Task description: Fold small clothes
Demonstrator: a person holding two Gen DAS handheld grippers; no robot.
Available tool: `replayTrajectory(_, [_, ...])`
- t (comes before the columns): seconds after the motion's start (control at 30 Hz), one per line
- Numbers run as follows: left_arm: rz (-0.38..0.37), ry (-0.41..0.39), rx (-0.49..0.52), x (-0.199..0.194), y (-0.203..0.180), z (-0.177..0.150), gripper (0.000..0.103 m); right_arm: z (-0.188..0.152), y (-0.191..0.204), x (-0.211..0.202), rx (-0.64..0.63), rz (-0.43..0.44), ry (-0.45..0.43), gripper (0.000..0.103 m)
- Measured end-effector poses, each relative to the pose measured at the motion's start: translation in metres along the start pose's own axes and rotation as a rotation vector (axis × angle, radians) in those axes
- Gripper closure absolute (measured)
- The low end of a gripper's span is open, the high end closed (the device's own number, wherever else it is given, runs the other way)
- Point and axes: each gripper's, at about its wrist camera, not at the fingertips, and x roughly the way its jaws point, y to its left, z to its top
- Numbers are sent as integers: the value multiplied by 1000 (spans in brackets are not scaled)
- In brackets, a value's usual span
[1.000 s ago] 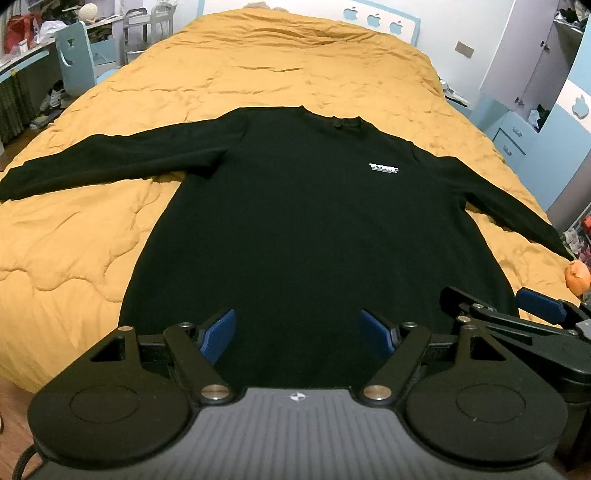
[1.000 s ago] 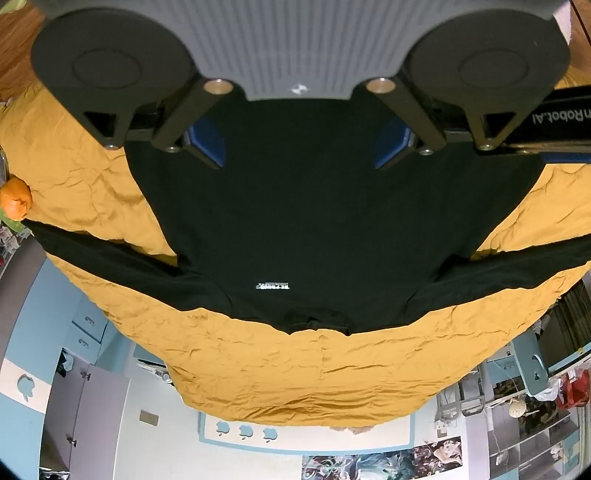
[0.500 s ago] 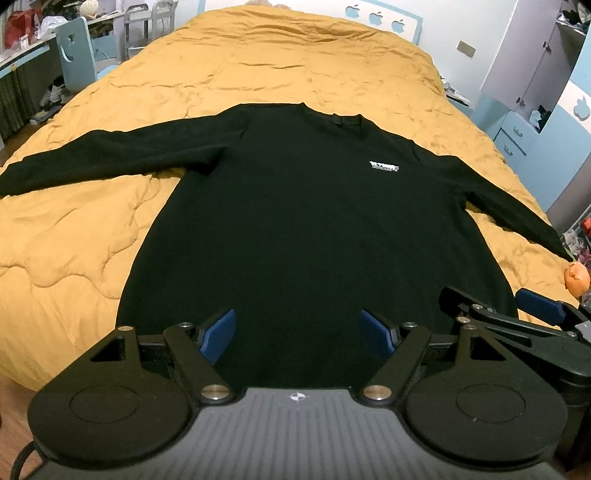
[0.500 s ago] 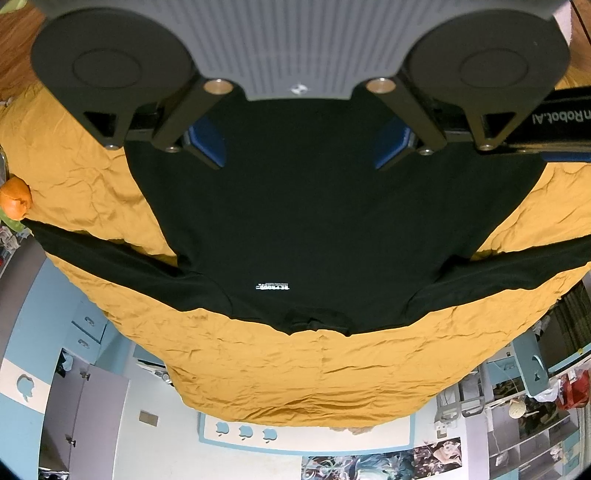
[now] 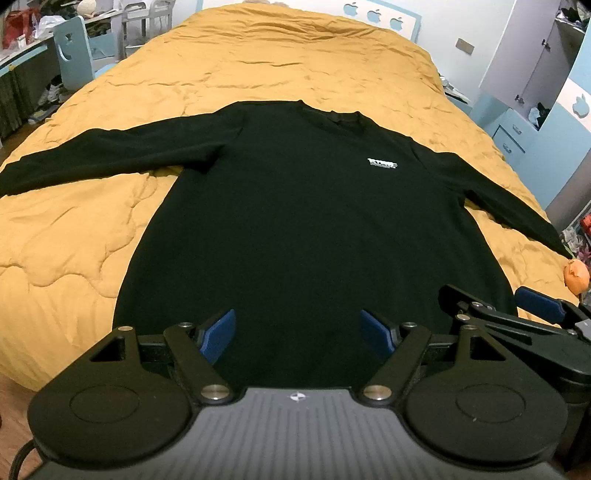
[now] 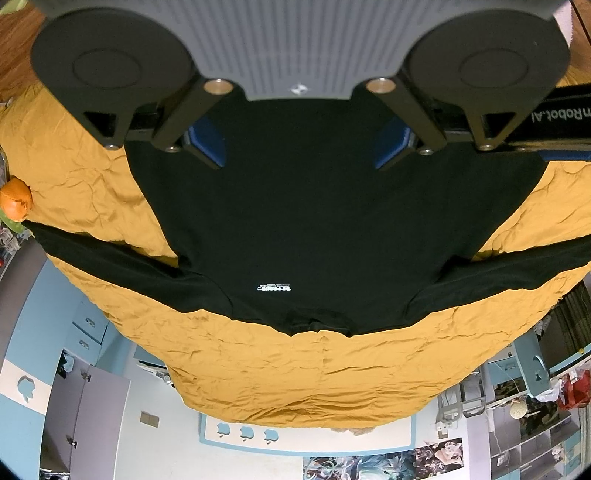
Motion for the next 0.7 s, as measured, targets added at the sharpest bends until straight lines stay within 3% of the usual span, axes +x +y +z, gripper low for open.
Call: replayTrajectory(0.7, [-3,7,-2,2,-1,0,13,0,-1,1,7,-4,10,20])
